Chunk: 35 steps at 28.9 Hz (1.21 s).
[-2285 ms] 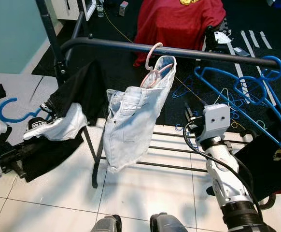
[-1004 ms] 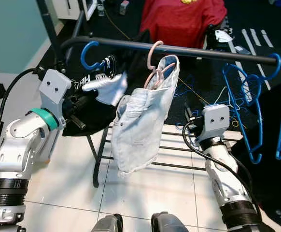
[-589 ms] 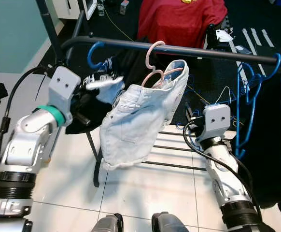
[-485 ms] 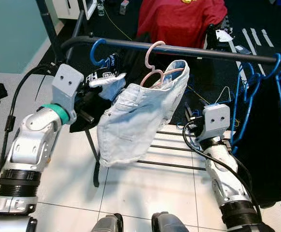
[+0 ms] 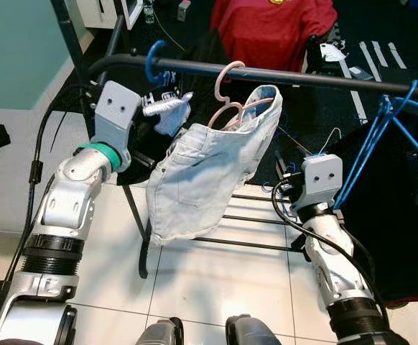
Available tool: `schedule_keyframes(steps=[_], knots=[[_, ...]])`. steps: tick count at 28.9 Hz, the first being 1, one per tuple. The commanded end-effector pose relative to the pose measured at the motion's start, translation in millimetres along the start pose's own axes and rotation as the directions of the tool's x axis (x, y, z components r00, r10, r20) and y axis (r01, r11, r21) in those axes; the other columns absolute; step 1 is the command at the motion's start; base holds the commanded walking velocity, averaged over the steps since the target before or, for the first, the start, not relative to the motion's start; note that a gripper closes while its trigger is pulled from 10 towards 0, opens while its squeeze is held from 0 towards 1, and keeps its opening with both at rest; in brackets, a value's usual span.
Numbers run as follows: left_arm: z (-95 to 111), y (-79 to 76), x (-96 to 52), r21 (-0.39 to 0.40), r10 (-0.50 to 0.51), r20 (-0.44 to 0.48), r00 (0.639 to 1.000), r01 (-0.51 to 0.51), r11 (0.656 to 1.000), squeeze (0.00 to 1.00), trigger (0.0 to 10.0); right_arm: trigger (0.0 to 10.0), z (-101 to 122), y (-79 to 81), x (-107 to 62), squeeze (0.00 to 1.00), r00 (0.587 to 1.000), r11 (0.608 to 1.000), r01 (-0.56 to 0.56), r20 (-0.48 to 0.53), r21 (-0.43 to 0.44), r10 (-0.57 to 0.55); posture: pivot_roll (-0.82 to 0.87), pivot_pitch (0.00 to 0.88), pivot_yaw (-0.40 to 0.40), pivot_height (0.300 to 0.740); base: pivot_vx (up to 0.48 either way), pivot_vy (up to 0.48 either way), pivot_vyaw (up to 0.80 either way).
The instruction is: Hang hanger
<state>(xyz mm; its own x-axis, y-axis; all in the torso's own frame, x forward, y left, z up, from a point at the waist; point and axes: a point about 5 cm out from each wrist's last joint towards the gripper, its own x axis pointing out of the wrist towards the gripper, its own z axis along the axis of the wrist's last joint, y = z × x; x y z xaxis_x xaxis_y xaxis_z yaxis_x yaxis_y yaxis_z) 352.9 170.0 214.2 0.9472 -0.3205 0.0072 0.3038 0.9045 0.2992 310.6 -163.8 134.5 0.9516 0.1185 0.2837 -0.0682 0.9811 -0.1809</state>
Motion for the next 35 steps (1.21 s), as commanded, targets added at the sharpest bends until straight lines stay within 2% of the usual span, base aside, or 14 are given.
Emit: schedule_keyframes(steps=[1, 2, 3, 13, 14, 18, 20, 25, 26, 30, 31, 32, 34, 35], knots=[[-1, -3.4, 2.8, 0.016, -0.008, -0.018, 1.0, 0.008, 1.0, 0.21, 10.0, 10.0, -4, 1.1, -3.1, 0.0, 1.0, 1.0, 0.003, -0.013, 0.0, -0.003, -0.09, 0.064, 0.066, 0.74, 0.0, 0.0, 0.0], [-1, -3.4, 2.8, 0.016, -0.008, -0.018, 1.0, 0.008, 1.0, 0.21, 10.0, 10.0, -4, 1.1, -3.1, 0.0, 1.0, 1.0, 0.003, -0.013, 0.0, -0.003, -0.09, 0.064, 0.066, 0.74, 0.0, 0.0, 0.0], [-3, -5.7, 3.6, 0.008, -0.015, -0.029, 0.999, 0.015, 1.0, 1.0, 10.0, 10.0, -4, 1.1, -3.4, 0.0, 1.0, 1.0, 0.003, -0.014, 0.001, -0.003, -0.09, 0.064, 0.066, 0.74, 0.0, 0.0, 0.0], [-2, 0.6, -8.3, -0.023, 0.001, 0.027, 1.0, 0.0, 1.0, 1.0, 10.0, 10.0, -4, 1.3, -5.1, 0.0, 1.0, 1.0, 0.002, -0.015, 0.002, -0.002, -0.09, 0.076, 0.064, 0.74, 0.0, 0.0, 0.0], [1, 3.4, -15.7, -0.037, -0.005, 0.068, 0.998, 0.007, 0.999, 0.0, 10.0, 10.0, -4, 1.5, -5.3, 0.0, 1.0, 1.0, 0.001, -0.016, 0.002, -0.001, -0.09, 0.078, 0.065, 0.74, 0.0, 0.0, 0.0], [3, 8.0, -39.8, -0.08, -0.076, 0.147, 0.986, 0.089, 0.993, 0.0, 10.0, 10.0, -5, 2.1, -6.8, 0.0, 1.0, 1.0, -0.002, -0.018, 0.004, 0.002, -0.08, 0.087, 0.062, 0.74, 0.0, 0.0, 0.0], [3, 8.0, -39.8, -0.08, -0.076, 0.147, 0.986, 0.089, 0.993, 0.0, 10.0, 10.0, -5, 2.1, -6.8, 0.0, 1.0, 1.0, -0.002, -0.018, 0.004, 0.002, -0.08, 0.087, 0.062, 0.74, 0.0, 0.0, 0.0], [-6, 16.6, -95.0, -0.156, -0.267, 0.194, 0.944, 0.298, 0.942, 0.0, 10.0, 10.0, -10, 6.8, -10.2, 0.0, 0.999, 1.0, -0.024, -0.04, 0.009, 0.025, -0.06, 0.095, 0.048, 0.74, 0.0, 0.0, 0.0], [-6, 16.6, -95.0, -0.156, -0.267, 0.194, 0.944, 0.298, 0.942, 0.0, 10.0, 10.0, -10, 6.8, -10.2, 0.0, 0.999, 1.0, -0.024, -0.04, 0.009, 0.025, -0.06, 0.095, 0.048, 0.74, 0.0, 0.0, 0.0], [-32, 7.5, -113.8, -0.189, -0.363, 0.099, 0.926, 0.376, 0.907, 0.0, 10.0, 10.0, -11, 9.2, -9.8, 0.0, 0.998, 0.999, -0.035, -0.046, 0.012, 0.035, -0.06, 0.096, 0.048, 0.74, 0.0, 0.0, 0.0], [-60, 5.2, -121.0, -0.229, -0.36, 0.008, 0.933, 0.352, 0.907, 0.0, 10.0, 10.0, -14, 10.3, -10.8, 0.0, 0.998, 0.999, -0.04, -0.056, 0.013, 0.04, -0.06, 0.096, 0.048, 0.74, 0.0, 0.0, 0.0], [-60, 5.2, -121.0, -0.229, -0.36, 0.008, 0.933, 0.352, 0.907, 0.0, 10.0, 10.0, -14, 10.3, -10.8, 0.0, 0.998, 0.999, -0.04, -0.056, 0.013, 0.04, -0.06, 0.096, 0.048, 0.74, 0.0, 0.0, 0.0], [-116, -3.1, -135.1, -0.266, -0.33, -0.197, 0.923, 0.274, 0.924, 0.0, 10.0, 10.0, -23, 15.1, -17.4, 0.0, 0.993, 0.998, -0.063, -0.099, 0.021, 0.064, -0.06, 0.094, 0.046, 0.74, 0.0, 0.0, 0.0], [-116, -3.1, -135.1, -0.266, -0.33, -0.197, 0.923, 0.274, 0.924, 0.0, 10.0, 10.0, -23, 15.1, -17.4, 0.0, 0.993, 0.998, -0.063, -0.099, 0.021, 0.064, -0.06, 0.094, 0.046, 0.74, 0.0, 0.0, 0.0]])
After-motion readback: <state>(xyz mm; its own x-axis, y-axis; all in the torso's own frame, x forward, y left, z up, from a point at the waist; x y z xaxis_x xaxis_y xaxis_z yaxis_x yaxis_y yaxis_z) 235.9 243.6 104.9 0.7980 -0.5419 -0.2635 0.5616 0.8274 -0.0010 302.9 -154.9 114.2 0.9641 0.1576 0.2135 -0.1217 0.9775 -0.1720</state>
